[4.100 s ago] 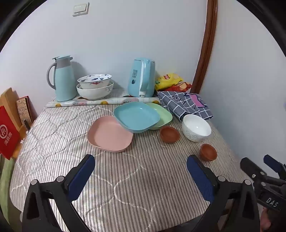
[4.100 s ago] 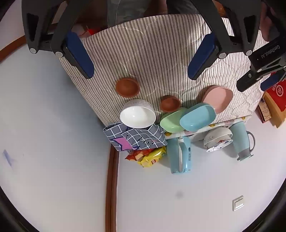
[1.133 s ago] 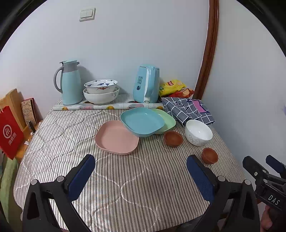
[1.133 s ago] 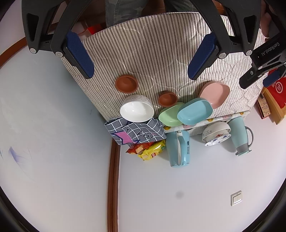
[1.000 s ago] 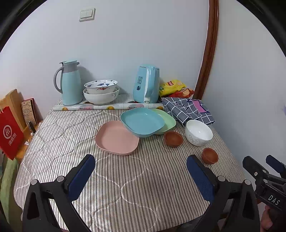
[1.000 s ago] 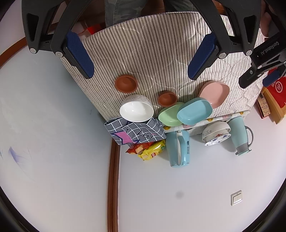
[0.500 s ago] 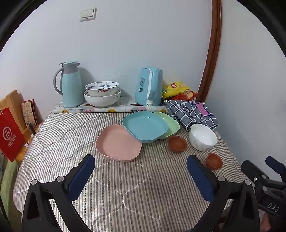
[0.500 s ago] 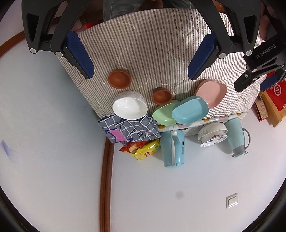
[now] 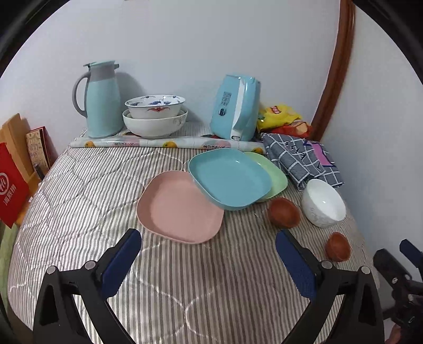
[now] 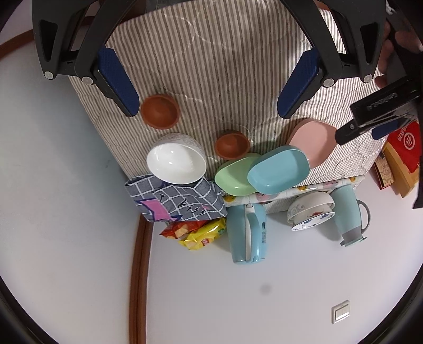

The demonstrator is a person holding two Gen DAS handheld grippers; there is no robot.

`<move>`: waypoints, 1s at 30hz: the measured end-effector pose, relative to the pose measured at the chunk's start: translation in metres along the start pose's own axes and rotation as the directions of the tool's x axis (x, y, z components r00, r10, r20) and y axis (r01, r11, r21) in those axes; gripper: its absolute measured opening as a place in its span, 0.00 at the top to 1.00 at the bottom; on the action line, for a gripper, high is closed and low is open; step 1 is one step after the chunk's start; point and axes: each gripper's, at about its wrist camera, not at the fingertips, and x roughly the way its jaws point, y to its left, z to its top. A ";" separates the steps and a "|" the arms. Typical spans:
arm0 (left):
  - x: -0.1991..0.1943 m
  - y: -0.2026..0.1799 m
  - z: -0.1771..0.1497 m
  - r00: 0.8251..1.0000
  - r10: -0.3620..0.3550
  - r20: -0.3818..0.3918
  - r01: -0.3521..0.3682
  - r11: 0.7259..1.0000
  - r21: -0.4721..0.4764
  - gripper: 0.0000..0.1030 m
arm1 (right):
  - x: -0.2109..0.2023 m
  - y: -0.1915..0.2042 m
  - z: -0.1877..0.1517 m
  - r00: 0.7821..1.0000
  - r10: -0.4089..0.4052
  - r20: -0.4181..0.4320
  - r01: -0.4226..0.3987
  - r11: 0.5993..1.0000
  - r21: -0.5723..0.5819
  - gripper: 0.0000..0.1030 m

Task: Organize plates and bowls
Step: 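Move the right tool to the light-blue plate rim and close on it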

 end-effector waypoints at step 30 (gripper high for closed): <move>0.129 0.024 0.073 0.994 0.054 -0.093 -0.051 0.998 0.035 0.13 | 0.171 0.051 0.073 0.986 0.073 -0.148 -0.082 0.995 -0.051 0.18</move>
